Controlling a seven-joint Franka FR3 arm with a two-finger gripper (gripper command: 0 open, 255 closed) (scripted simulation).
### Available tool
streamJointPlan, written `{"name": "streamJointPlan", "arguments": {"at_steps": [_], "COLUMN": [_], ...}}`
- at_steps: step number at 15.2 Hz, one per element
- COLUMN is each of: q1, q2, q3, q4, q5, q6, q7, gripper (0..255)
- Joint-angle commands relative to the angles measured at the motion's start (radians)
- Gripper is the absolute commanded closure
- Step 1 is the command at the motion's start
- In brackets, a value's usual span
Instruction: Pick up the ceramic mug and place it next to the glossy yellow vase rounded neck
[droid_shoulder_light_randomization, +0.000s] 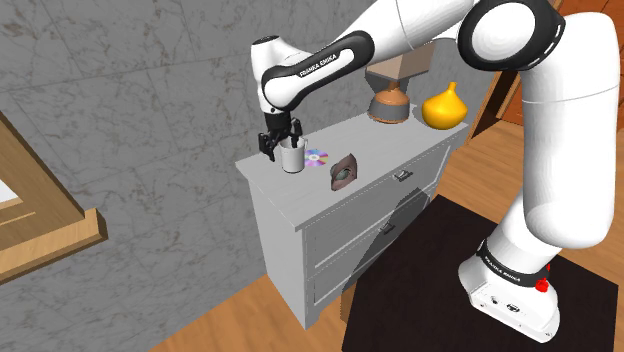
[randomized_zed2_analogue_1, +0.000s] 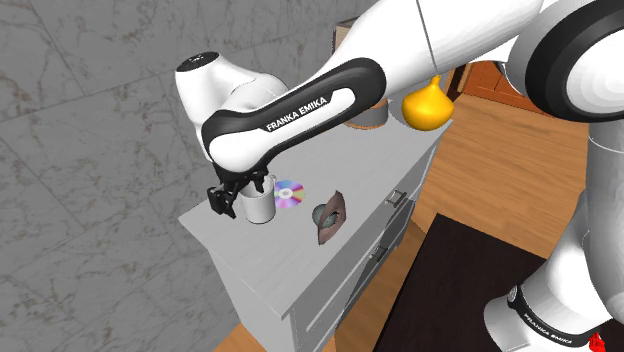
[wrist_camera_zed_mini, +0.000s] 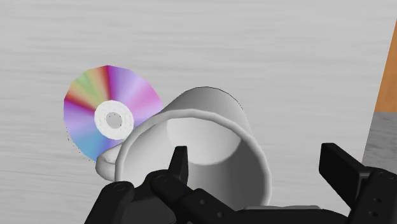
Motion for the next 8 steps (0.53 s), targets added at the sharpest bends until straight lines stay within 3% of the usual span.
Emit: {"name": "streamJointPlan", "arguments": {"at_steps": [1, 5, 6, 8], "q1": [0.000, 0.000, 0.000, 0.000], "q2": [0.002, 0.002, 0.002, 0.002], "q3": [0.000, 0.000, 0.000, 0.000], "q4": [0.000, 0.000, 0.000, 0.000], "q5": [0.000, 0.000, 0.000, 0.000], "q6": [0.002, 0.002, 0.002, 0.002], "q7": [0.000, 0.000, 0.000, 0.000], "gripper": [0, 0, 255, 255]}}
